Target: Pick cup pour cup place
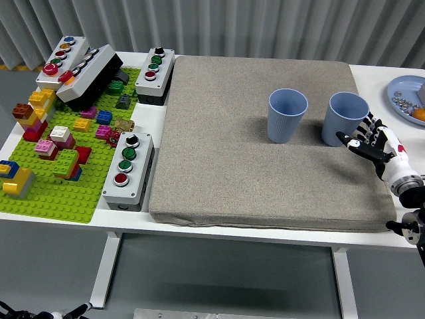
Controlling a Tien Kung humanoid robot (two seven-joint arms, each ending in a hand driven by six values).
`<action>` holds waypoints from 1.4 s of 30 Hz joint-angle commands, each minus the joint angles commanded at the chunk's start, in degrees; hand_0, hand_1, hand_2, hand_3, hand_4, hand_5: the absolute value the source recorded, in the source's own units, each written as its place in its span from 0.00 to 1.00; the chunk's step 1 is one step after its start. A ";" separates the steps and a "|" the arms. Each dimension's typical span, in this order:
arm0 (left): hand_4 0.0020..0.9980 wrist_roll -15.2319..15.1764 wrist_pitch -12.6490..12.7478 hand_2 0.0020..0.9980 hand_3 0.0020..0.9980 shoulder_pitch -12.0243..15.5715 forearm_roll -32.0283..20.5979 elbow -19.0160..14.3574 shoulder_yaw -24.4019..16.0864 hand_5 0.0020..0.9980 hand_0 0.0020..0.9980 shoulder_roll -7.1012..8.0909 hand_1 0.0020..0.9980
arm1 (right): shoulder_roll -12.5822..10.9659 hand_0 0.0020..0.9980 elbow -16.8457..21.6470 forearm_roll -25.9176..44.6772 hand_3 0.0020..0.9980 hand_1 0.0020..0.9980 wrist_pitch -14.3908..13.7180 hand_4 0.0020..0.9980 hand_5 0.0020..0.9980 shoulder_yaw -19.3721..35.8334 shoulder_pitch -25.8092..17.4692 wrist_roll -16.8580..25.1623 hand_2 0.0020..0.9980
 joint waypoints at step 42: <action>0.60 0.02 -0.04 0.88 0.77 -0.81 0.21 0.00 0.05 1.00 0.85 0.13 0.87 | 0.88 1.00 -2.97 1.14 0.98 0.95 -0.02 0.86 0.36 -1.22 3.40 0.01 1.00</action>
